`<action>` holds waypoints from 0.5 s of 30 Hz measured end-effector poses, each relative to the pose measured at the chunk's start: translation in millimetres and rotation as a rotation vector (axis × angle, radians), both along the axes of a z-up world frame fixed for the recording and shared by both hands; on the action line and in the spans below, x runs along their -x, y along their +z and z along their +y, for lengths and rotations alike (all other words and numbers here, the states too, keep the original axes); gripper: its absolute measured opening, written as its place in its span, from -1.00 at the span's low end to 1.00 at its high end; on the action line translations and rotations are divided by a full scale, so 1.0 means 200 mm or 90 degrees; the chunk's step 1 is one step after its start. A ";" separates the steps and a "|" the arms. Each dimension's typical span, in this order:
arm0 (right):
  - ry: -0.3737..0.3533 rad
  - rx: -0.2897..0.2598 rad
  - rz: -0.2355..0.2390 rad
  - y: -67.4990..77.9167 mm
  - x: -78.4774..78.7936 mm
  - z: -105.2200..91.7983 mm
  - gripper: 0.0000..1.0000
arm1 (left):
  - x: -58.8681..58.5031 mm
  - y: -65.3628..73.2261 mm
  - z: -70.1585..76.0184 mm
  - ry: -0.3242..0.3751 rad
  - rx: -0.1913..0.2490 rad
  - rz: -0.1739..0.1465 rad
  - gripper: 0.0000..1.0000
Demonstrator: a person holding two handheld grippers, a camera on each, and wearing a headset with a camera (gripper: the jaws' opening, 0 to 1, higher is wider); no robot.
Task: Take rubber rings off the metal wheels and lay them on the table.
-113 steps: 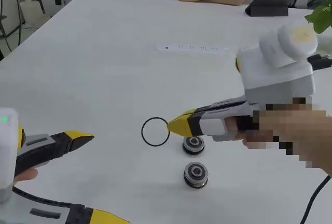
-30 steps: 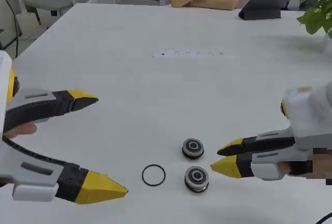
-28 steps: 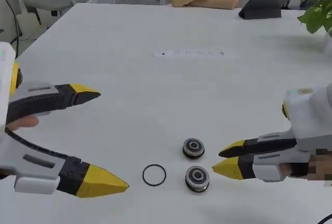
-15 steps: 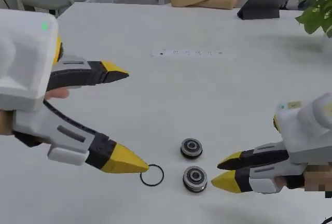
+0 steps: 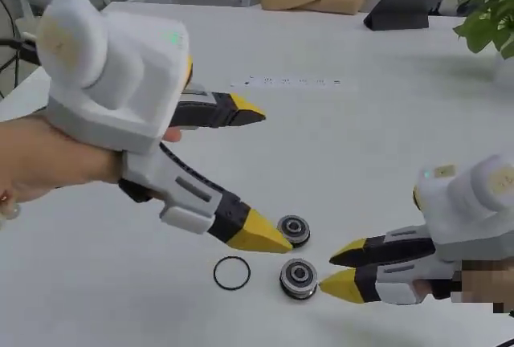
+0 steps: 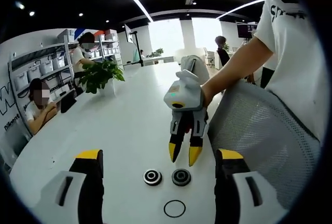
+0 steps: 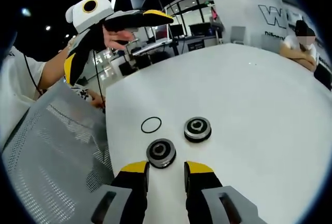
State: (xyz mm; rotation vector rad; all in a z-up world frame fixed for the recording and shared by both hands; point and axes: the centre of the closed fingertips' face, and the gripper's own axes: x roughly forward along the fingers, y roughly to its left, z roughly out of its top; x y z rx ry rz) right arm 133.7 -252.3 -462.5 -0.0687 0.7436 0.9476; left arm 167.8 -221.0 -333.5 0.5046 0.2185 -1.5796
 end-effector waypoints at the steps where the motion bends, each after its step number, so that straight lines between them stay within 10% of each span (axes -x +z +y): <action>1: 0.000 0.001 -0.001 0.00 0.00 0.00 -0.51 | 0.00 -0.01 -0.02 0.001 0.005 0.002 0.72; 15: 0.026 0.034 -0.005 -0.07 0.02 0.03 -0.53 | 0.03 -0.25 -0.09 0.026 0.056 0.045 0.04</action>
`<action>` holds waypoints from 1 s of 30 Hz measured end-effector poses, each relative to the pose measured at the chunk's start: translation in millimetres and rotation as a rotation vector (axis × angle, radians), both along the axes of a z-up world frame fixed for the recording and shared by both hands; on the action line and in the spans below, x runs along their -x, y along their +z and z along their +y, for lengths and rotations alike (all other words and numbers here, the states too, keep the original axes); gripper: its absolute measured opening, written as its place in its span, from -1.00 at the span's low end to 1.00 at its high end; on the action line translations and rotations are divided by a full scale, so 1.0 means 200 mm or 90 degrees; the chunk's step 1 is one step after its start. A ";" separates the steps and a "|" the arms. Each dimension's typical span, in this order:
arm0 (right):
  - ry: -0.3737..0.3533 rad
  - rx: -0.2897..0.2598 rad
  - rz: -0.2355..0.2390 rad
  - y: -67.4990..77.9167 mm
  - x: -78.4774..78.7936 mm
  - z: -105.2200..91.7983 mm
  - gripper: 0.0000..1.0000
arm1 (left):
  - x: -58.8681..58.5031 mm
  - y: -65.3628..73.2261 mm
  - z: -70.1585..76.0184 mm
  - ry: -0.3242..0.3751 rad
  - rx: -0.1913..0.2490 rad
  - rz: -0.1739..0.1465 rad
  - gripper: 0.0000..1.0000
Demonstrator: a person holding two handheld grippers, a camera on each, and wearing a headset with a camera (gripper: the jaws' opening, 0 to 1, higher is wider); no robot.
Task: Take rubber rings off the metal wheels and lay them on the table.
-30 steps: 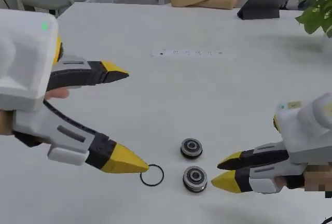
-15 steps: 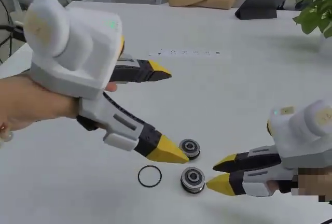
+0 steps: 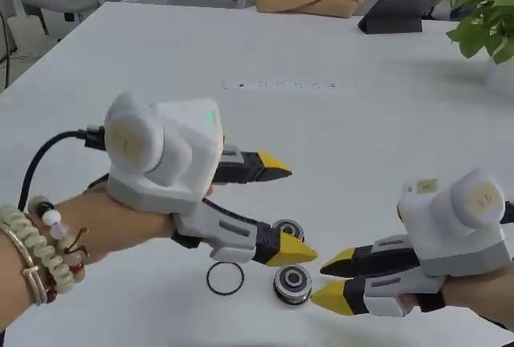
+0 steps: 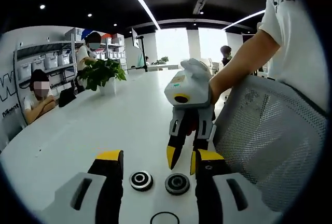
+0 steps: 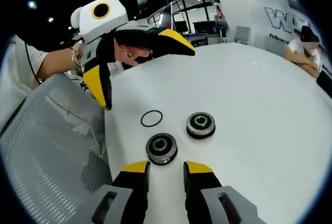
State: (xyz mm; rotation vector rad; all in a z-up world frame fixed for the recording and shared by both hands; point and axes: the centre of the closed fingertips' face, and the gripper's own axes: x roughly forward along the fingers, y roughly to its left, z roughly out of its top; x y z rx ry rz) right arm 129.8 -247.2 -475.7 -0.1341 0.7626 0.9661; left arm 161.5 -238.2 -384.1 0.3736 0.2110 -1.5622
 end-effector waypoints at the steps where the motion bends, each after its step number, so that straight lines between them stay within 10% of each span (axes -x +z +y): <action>1: 0.002 0.002 0.000 -0.01 0.00 0.00 -0.54 | 0.00 -0.02 0.00 0.003 0.000 0.005 0.00; 15: -0.006 0.000 -0.004 -0.02 -0.02 0.03 -0.57 | 0.09 -0.26 -0.01 -0.013 -0.053 0.059 -0.44; 30: 0.005 0.006 -0.007 -0.03 -0.01 0.04 -0.61 | 0.10 -0.36 -0.01 -0.017 -0.088 0.064 -0.64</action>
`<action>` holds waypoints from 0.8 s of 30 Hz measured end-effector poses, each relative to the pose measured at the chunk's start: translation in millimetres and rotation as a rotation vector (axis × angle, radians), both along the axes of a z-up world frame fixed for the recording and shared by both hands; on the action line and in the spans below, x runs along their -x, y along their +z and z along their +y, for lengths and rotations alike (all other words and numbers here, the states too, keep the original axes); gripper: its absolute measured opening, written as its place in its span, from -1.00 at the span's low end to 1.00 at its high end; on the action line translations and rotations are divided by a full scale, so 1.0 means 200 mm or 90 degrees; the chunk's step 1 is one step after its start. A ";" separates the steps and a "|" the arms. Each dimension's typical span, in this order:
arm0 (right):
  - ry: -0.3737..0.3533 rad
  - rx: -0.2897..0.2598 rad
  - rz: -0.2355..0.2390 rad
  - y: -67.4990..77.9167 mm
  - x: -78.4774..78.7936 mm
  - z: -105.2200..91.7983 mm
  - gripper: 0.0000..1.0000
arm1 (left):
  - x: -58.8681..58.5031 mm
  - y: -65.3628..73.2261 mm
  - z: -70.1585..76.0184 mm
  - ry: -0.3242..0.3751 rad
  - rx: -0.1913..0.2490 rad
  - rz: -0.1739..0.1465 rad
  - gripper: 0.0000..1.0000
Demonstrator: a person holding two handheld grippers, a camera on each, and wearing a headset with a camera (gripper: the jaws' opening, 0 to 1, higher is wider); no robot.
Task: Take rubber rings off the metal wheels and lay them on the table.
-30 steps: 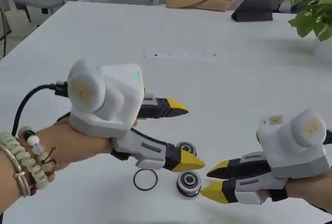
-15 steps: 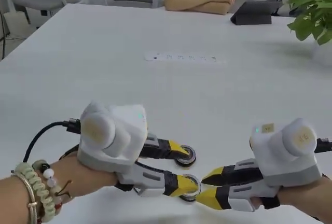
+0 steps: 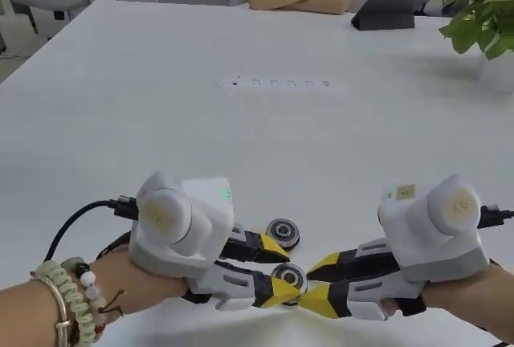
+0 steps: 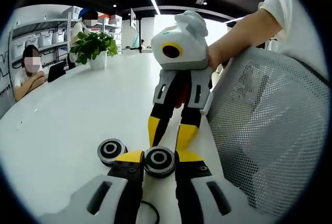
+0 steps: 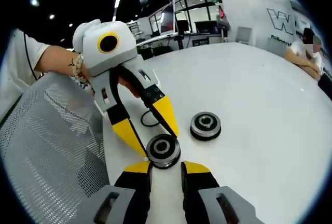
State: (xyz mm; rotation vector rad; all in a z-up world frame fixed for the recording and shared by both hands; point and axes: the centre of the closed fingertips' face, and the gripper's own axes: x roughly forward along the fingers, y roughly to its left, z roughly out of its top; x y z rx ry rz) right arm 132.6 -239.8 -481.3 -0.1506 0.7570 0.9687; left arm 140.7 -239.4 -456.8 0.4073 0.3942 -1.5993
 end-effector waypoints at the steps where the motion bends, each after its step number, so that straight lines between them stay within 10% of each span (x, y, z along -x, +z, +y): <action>1: 0.000 0.000 0.000 0.00 0.00 0.00 -0.61 | 0.00 0.00 0.00 0.001 0.002 0.000 -0.64; 24: 0.033 0.030 -0.028 -0.01 0.00 0.01 -0.68 | 0.00 -0.02 0.01 -0.007 -0.006 -0.022 -0.85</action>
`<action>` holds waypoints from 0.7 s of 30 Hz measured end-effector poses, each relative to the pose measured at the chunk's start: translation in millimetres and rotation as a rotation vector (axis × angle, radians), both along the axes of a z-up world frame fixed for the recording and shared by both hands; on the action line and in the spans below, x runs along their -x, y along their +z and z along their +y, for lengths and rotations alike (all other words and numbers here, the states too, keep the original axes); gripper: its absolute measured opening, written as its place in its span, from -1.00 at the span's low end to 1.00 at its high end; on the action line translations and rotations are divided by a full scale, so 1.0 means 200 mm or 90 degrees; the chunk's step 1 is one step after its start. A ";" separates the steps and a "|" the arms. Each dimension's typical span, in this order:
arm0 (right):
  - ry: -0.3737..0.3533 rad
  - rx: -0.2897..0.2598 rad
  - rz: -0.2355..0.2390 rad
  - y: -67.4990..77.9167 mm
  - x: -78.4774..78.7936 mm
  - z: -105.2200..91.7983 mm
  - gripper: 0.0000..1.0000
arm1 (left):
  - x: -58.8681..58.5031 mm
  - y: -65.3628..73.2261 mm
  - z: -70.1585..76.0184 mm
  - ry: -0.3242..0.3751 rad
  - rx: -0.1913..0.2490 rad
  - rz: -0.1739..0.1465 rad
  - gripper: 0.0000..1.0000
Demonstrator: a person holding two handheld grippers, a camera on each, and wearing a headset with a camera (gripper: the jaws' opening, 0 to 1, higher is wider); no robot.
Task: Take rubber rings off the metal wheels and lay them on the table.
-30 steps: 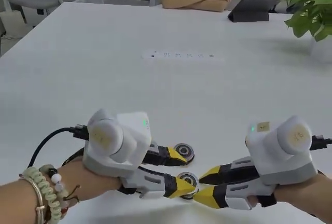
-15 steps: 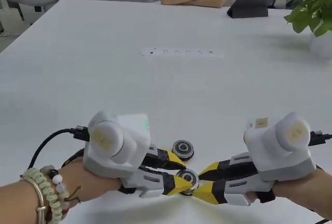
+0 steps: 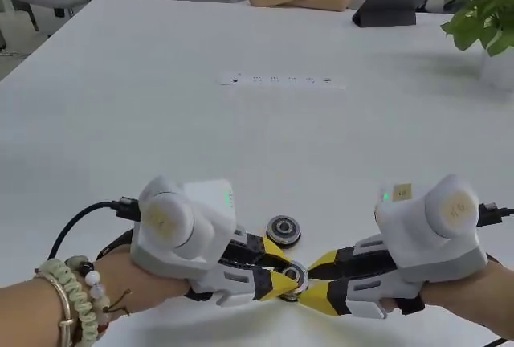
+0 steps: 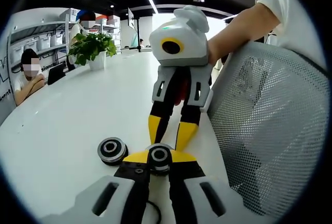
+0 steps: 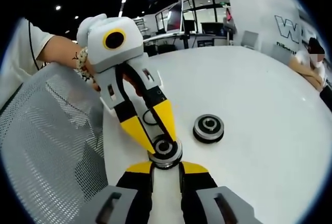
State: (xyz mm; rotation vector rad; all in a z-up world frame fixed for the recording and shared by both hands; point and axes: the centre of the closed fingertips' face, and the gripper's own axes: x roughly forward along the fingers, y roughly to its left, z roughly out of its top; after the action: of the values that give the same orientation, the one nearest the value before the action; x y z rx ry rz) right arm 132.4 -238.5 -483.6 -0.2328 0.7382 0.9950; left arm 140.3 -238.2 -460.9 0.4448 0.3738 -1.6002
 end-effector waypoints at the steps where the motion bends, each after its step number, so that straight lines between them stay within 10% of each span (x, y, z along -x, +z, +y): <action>1: 0.001 0.002 0.000 0.00 0.00 0.00 -0.69 | 0.00 0.00 0.00 0.000 0.000 0.001 -0.85; 15: 0.009 0.016 -0.016 0.00 -0.01 -0.03 -0.99 | 0.00 0.00 0.00 0.005 0.005 0.004 -0.85; 21: -0.037 0.015 0.025 0.00 -0.02 -0.04 -1.00 | -0.01 0.00 0.00 0.005 0.008 0.004 -0.85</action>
State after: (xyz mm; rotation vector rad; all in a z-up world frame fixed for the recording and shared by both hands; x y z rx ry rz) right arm 136.8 -245.6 -484.4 -0.2121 0.7886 0.9380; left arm 141.5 -237.5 -461.2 0.4284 0.3692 -1.5958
